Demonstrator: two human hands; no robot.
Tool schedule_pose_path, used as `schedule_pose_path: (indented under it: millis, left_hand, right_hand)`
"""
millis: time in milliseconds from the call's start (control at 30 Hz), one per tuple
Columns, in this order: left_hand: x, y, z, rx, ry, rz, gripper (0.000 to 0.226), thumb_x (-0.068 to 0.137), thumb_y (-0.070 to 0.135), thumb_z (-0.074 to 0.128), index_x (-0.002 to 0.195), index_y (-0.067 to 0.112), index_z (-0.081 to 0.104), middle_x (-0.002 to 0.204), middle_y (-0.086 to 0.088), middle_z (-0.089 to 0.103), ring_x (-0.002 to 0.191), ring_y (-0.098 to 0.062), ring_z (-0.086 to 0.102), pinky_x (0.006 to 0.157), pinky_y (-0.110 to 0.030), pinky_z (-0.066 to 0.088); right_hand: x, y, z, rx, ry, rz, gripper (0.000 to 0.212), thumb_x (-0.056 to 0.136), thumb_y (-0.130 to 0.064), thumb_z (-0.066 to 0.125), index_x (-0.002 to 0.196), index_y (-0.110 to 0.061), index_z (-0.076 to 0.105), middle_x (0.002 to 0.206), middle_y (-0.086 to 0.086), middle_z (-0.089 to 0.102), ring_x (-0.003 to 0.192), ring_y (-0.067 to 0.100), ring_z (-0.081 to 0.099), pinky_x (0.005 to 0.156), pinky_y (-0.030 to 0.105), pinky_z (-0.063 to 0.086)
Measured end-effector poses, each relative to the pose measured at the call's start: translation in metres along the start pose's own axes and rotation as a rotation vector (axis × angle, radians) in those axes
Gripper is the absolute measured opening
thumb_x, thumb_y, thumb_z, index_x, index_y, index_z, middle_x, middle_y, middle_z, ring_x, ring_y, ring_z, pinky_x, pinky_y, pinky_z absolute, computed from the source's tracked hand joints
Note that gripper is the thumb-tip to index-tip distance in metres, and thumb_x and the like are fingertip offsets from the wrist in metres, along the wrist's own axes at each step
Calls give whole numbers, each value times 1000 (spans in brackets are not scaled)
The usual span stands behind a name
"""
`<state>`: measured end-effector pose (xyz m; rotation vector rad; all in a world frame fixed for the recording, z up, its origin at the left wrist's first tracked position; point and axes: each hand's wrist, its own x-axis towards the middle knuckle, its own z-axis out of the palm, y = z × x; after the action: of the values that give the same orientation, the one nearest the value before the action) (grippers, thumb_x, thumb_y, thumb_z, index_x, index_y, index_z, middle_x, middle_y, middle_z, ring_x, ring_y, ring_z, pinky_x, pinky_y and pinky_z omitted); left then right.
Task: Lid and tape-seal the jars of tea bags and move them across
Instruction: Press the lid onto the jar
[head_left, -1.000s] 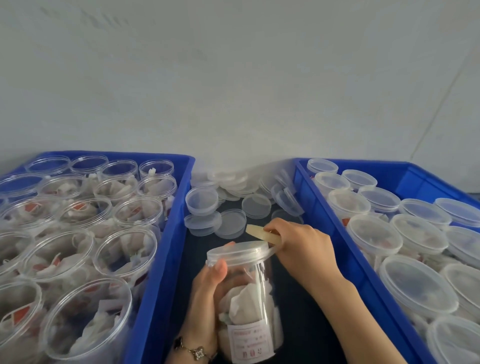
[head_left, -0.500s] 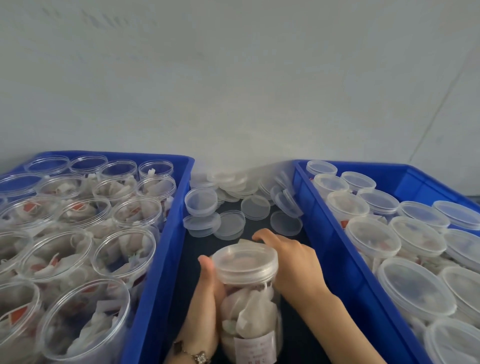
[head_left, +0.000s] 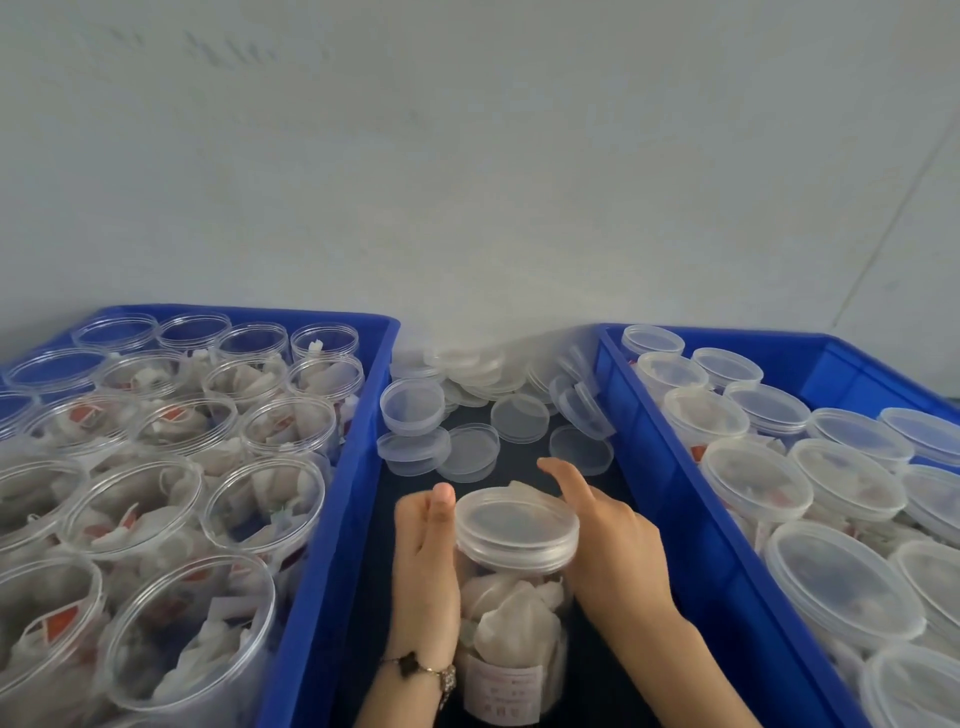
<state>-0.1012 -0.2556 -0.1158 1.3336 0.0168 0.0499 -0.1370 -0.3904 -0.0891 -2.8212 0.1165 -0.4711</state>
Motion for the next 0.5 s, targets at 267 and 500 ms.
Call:
schedule_pose_path:
  millis: [267, 500]
  left_hand:
    - [-13, 7, 2, 301, 198, 169, 26, 91, 55, 41, 82, 39, 61, 73, 25, 65, 79, 14, 59, 66, -5, 40]
    - [-25, -7, 8, 422, -50, 138, 97, 34, 58, 85, 118, 43, 39, 108, 24, 52, 98, 17, 49, 70, 0, 38]
  right_hand:
    - [4, 7, 16, -66, 24, 65, 52, 91, -43, 53, 137, -33, 31, 110, -10, 60, 89, 10, 62, 67, 24, 44]
    - [-2, 0, 19, 5, 30, 12, 31, 93, -43, 47, 120, -35, 34, 104, -8, 50, 82, 11, 57, 63, 22, 42]
